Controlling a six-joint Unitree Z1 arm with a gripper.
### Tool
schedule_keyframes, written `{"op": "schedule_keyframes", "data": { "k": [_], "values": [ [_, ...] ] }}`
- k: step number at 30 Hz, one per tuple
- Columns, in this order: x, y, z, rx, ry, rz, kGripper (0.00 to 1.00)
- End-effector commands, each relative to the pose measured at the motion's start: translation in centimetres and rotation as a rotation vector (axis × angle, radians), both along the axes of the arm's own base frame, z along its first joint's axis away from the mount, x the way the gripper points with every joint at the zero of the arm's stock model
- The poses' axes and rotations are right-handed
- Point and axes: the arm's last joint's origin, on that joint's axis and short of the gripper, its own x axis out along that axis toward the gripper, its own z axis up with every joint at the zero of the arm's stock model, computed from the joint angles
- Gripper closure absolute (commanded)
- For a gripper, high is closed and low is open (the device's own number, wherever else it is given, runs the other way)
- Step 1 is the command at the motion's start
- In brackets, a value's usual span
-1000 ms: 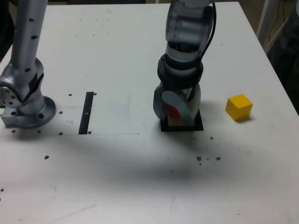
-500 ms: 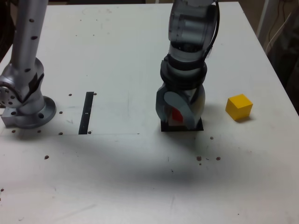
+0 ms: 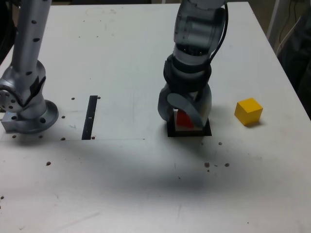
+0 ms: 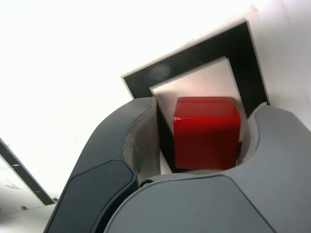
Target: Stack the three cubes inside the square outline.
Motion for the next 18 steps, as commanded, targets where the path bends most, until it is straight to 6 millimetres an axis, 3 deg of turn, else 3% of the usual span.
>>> {"op": "schedule_keyframes", "data": {
  "k": [1, 11, 18],
  "values": [
    [-0.2, 0.1, 0.5, 0.022, -0.016, 0.010, 0.01],
    [-1.3, 0.2, 4.9, 0.066, -0.101, -0.038, 0.00],
    [-0.1, -2.0, 9.1, 0.051, -0.166, -0.227, 0.01]
  ]
}}
